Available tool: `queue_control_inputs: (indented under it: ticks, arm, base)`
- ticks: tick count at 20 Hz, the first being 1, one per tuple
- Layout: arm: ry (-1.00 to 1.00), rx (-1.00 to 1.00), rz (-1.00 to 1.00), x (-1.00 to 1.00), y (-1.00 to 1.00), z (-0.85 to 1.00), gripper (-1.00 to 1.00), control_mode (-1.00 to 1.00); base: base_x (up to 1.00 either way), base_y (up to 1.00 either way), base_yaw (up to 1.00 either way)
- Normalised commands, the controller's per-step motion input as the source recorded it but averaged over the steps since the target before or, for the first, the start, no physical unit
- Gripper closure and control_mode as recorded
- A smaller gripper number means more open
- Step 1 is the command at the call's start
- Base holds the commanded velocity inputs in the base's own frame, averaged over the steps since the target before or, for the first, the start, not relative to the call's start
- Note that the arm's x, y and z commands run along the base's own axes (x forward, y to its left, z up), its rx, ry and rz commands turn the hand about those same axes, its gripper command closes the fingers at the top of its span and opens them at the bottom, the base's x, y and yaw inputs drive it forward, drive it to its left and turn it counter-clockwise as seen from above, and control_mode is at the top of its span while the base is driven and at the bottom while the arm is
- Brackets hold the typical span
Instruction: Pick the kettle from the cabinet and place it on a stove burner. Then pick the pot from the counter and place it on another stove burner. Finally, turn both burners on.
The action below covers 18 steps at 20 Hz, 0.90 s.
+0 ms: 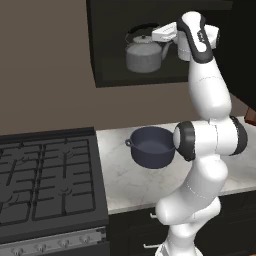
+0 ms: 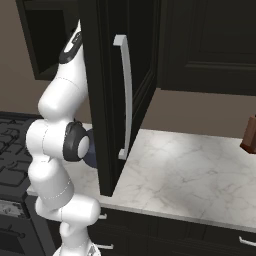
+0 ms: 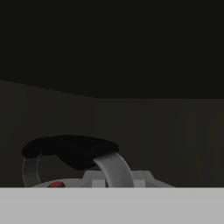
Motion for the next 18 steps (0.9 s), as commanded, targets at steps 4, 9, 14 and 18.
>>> queue_control_inputs:
  ticks: [4,9,14,18]
  arm:
    - [-0.09,0.00,0.00,-0.23,0.18,-0.16,1.00,-1.00]
    - [-0.10,0.00,0.00,-0.34,0.16,-0.13,1.00,-1.00]
    - [-0.06,0.00,0.00,-0.39,0.17,-0.04,1.00,-1.00]
    - [-0.01,0.00,0.00,-0.39,0.20,0.00,1.00,-1.00]
  base:
    - [0.00,0.00,0.00]
    - [0.00,0.00,0.00]
    - [0.00,0.00,0.00]
    - [0.00,0.00,0.00]
